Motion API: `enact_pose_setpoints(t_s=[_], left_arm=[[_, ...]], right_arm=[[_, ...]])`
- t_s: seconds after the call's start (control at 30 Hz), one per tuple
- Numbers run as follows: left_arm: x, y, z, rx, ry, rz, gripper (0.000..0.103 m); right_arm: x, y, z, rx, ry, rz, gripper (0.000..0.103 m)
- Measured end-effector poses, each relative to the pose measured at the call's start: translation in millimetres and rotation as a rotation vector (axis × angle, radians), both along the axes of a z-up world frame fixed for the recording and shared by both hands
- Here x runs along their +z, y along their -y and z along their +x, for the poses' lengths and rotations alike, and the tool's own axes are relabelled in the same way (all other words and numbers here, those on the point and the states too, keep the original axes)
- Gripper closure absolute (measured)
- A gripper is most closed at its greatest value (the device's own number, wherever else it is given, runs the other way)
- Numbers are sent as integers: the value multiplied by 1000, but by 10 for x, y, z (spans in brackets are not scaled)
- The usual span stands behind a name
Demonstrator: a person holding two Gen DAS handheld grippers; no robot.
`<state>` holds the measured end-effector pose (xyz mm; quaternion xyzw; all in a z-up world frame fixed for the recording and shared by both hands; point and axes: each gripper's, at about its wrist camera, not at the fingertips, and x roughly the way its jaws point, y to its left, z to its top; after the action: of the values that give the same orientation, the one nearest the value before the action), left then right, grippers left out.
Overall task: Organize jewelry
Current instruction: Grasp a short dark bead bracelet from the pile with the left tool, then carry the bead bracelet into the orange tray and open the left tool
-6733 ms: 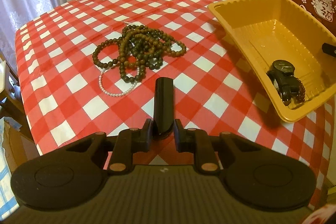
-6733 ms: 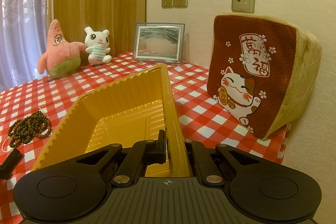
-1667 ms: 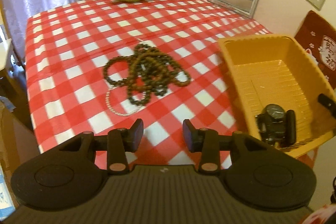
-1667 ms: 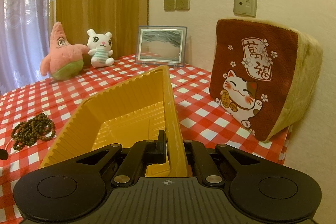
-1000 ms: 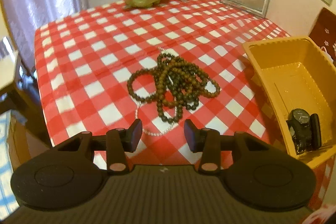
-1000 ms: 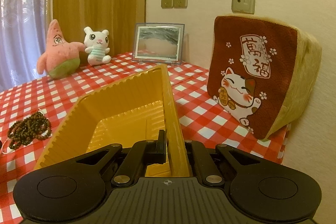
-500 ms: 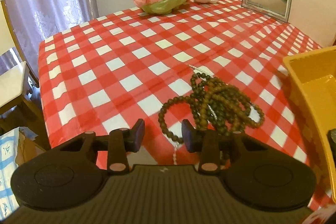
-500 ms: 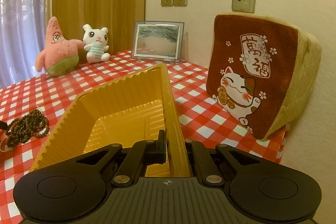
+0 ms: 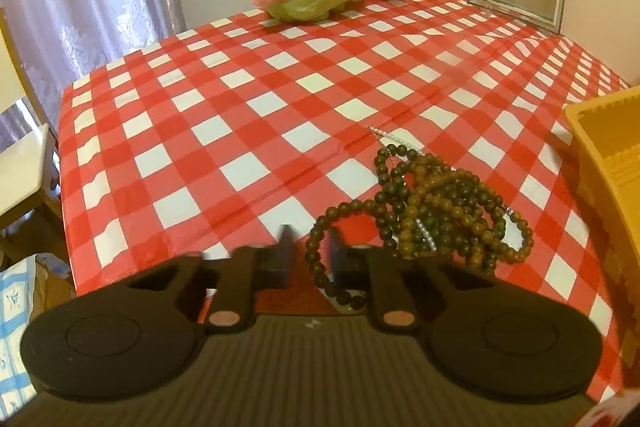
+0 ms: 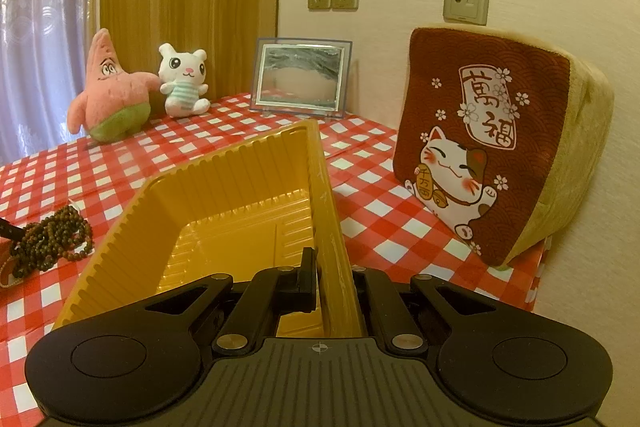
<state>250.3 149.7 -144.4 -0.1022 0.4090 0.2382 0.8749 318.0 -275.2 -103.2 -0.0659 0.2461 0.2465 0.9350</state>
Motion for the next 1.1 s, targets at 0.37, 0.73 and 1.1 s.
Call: enact_pose_setpoints(t_s=[0.37,0.73,1.1], left_arm=[[212,78,-312,12,40,14,98],[664,166,-550,29,162,2,98],[935,340,-460,-32,240,-29,98]], right_arm=[[6,-17,-14,4,5,4,98],[13,-166,-39,19,78,-4,99],[-26,-389,112,32,90,2,99]])
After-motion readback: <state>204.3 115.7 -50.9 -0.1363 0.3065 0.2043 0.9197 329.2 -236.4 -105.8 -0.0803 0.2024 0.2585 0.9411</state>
